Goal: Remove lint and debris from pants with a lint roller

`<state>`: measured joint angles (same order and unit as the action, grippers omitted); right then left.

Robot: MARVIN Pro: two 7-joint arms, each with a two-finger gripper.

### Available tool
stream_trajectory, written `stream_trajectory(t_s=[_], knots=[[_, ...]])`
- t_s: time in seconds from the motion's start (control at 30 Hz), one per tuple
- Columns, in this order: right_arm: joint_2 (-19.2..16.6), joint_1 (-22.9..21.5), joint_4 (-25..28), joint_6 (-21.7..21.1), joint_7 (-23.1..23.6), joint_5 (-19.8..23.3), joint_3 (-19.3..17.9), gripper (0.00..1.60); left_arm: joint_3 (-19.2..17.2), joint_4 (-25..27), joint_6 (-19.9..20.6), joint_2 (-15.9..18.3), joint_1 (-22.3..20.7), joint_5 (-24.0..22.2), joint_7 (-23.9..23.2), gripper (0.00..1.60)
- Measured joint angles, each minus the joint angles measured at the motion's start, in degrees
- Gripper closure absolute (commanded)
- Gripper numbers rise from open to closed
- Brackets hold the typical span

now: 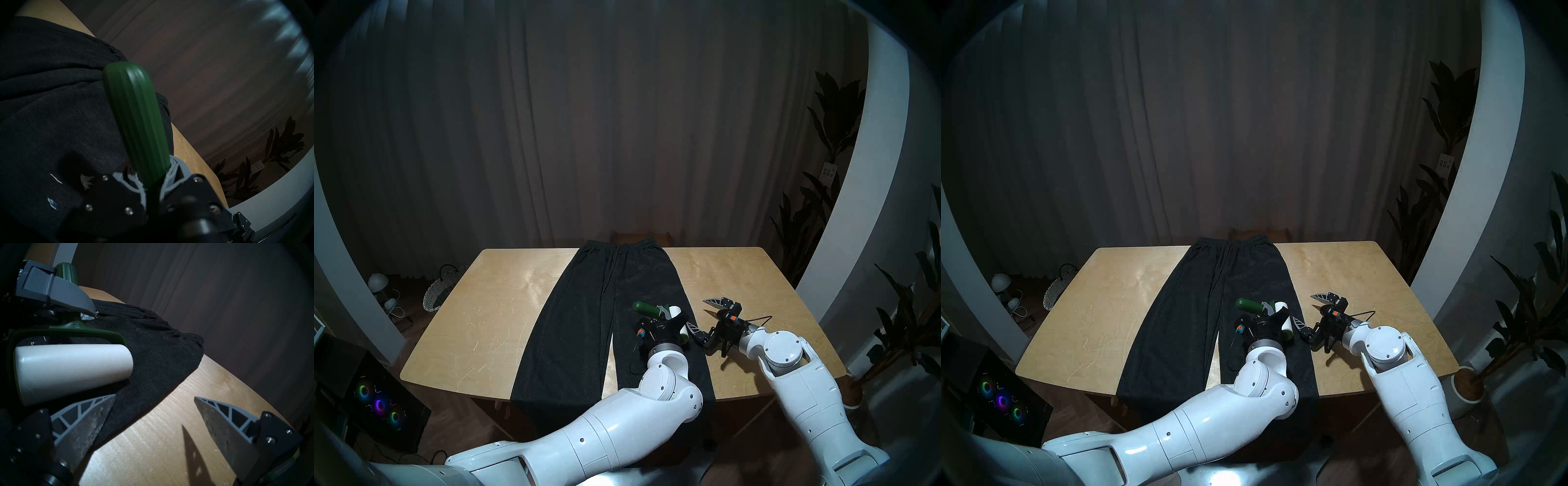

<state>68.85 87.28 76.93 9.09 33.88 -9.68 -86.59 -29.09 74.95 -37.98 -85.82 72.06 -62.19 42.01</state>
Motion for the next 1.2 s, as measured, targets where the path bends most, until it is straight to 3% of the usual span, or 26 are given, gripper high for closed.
stream_trajectory(t_s=[0.4, 0.83, 1.2], knots=[[0.01, -0.32, -0.21, 0.03, -0.07, -0.15, 0.34, 0.00, 2.70, 1.52, 3.21, 3.26, -0.68, 4.17, 2.36, 1.60], [0.38, -1.01, -1.29, 0.29, -0.22, 0.38, 0.47, 0.00, 5.89, 1.15, 7.06, 4.86, -2.49, 9.73, 3.56, 1.60], [0.85, -2.13, -3.02, 1.22, -0.19, 1.01, 0.71, 0.00, 6.59, 2.44, 10.19, 5.68, -3.14, 11.45, 6.19, 1.60]])
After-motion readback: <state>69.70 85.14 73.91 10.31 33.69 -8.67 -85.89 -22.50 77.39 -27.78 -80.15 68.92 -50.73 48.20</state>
